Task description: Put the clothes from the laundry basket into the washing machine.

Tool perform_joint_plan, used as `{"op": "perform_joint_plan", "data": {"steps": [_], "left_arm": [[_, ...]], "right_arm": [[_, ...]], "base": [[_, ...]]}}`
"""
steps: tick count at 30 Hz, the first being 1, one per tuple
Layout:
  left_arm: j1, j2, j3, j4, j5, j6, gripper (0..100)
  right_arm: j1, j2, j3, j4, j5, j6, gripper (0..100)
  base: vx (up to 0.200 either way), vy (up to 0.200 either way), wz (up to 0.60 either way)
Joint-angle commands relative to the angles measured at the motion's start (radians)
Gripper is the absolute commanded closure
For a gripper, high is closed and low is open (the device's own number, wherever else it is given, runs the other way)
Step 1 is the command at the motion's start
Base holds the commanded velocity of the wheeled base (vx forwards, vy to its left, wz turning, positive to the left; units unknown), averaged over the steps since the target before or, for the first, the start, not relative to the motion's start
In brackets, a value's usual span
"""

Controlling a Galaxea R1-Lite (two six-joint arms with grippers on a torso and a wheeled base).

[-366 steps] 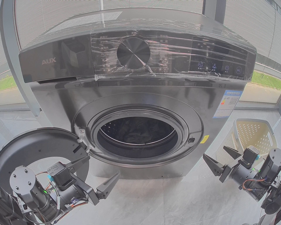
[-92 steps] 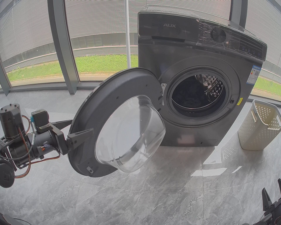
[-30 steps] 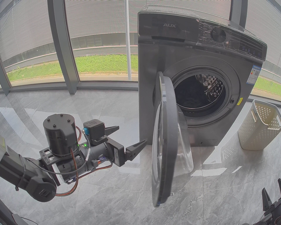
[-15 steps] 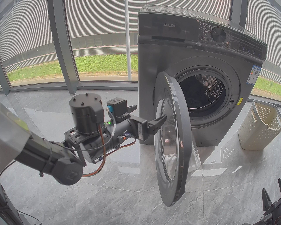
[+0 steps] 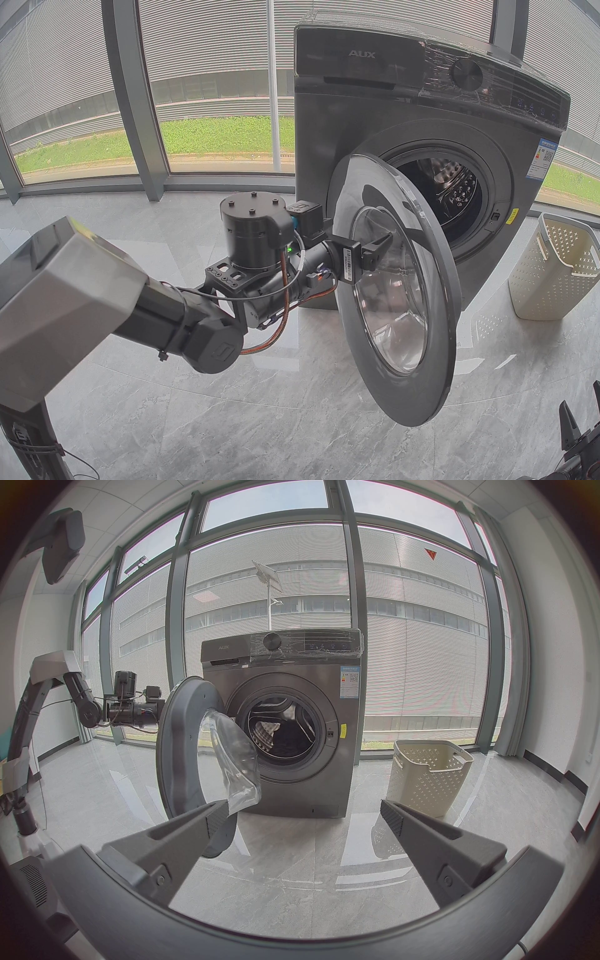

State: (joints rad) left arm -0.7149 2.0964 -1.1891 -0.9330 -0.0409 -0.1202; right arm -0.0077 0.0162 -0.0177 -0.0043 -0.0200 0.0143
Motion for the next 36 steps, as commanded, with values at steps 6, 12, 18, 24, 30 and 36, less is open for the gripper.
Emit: {"op": "perform_joint_plan", "data": {"steps": [6, 12, 18, 24, 30, 36], "left_arm": [[0.005, 0.085, -0.196, 0.123, -0.036, -0.006, 0], [0.003, 0.134, -0.379, 0.227, -0.021, -0.11, 0], [0.015, 0.12, -0.296, 0.233, -0.002, -0.114, 0], [0.015, -0.142, 0.148, 0.214, 0.009, -0.099, 0], [0.022, -0.47, 0.563, 0.146, 0.029, -0.015, 0], [0.041, -0.791, 0.859, 0.157, 0.078, 0.014, 0]], "right_arm": [[0.0, -0.016, 0.018, 0.0, 0.002, 0.0, 0], [0.0, -0.016, 0.018, 0.0, 0.002, 0.001, 0], [0.0, -0.016, 0.018, 0.0, 0.0, 0.001, 0], [0.0, -0.016, 0.018, 0.0, -0.001, 0.001, 0], [0.0, -0.016, 0.018, 0.0, -0.001, 0.001, 0], [0.002, -0.016, 0.018, 0.0, 0.0, 0.0, 0]], "base": [[0.0, 0.0, 0.0], [0.0, 0.0, 0.0], [0.0, 0.0, 0.0], [0.0, 0.0, 0.0], [0.0, 0.0, 0.0], [0.0, 0.0, 0.0]]}}
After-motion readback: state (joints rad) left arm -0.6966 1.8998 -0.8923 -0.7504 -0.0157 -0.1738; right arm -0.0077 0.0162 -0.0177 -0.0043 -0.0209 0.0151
